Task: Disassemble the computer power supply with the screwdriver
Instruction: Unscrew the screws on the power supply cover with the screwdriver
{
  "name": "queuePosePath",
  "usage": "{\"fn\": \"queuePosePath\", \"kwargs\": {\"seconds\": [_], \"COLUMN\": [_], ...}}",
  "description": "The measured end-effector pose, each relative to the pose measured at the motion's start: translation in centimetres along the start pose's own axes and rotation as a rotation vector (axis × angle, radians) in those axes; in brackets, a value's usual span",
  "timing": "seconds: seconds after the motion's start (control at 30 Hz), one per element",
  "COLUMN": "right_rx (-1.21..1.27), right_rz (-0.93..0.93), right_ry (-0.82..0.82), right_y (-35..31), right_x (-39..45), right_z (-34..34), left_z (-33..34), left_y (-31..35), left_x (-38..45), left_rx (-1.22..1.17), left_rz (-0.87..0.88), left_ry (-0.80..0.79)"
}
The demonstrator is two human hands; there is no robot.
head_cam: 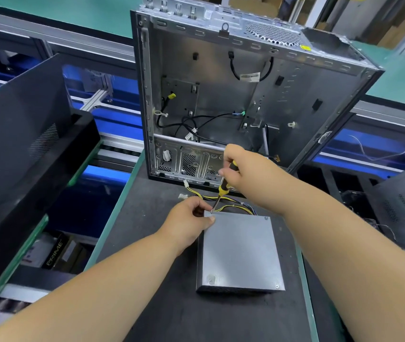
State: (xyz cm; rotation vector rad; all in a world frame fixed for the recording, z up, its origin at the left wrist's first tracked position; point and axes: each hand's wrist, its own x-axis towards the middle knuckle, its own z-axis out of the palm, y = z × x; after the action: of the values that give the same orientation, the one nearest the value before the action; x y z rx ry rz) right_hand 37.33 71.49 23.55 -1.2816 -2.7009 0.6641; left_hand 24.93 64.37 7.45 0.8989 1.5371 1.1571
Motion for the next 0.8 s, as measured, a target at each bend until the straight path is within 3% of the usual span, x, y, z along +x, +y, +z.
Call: {"fn": "queuePosePath", "kwargs": {"seconds": [0.3, 0.37, 0.43, 0.53, 0.6, 0.7, 0.8], "right_rx": [0.021, 0.037, 0.058, 0.096, 0.089, 0.077, 0.402], "right_rz": [-0.125, -0.117, -0.096, -0.093, -0.102, -0.094, -0.054], "right_ry": [-0.144, -0.136, -0.124, -0.107, -0.062, 0.067, 0.27], "right_y": [-0.1, -0.2, -0.1, -0.1, -0.1, 0.4, 0.8], "right_x": [-0.1, 0.0, 0.2, 0.2, 0.1, -0.1, -0.2], "right_z": [-0.2, -0.3, -0.5, -0.1, 0.5, 1.6, 3.4], "left_z": [0.2, 0.1, 0.1, -0.1, -0.3, -0.7, -0.4], "left_y": [0.0, 0.3, 1.1, 3.7, 5.5, 6.3, 6.0], "left_x": [-0.1, -0.2, -0.6, -1.1, -1.4, -0.8, -0.4], "left_rx": [0.021, 0.133, 0.28, 0.173, 0.1, 0.202, 0.296], "left_rz": [0.012, 0.034, 0.107, 0.338, 0.439, 0.476, 0.492], "left_ry": [0.012, 0.011, -0.001, -0.074, -0.116, -0.087, -0.03]}}
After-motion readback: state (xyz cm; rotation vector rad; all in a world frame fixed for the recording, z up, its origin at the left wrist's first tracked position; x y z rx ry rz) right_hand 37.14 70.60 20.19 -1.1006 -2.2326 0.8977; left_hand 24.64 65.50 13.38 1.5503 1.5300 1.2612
